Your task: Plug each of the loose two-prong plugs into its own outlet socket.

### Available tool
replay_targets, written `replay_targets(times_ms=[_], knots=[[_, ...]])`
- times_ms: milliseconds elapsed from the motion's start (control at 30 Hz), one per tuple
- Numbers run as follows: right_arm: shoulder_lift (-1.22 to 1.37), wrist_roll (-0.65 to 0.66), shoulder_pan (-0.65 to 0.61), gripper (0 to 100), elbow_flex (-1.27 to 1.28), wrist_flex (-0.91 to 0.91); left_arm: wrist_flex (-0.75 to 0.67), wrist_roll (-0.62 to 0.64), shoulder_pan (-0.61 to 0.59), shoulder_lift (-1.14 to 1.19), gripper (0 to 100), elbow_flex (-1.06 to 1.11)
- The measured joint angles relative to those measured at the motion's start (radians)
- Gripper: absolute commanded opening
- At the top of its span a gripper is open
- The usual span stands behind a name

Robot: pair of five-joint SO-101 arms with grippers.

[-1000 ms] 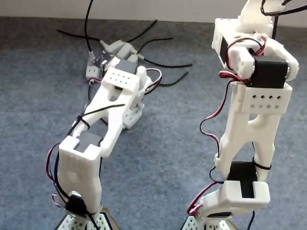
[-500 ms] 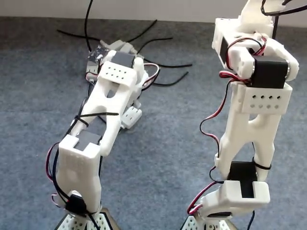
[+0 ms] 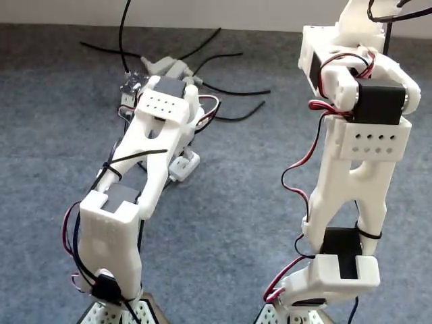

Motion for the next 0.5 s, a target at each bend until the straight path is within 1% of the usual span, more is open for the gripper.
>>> replay_targets(times_ms=[267,400,500], knots=[[0.000,0.000,0.000,0.8,0.000,0.000,-0.025,0.000,0.000,-0.002,1,0.008],[0.000,0.000,0.000,0.8,0.000,0.000,-0.038,-0.048,0.003,-0.002,1,0.008],[0.000,0.000,0.000,0.8,0.000,0.000,-0.040,-0.058,0.006,-0.002,1,0.008]])
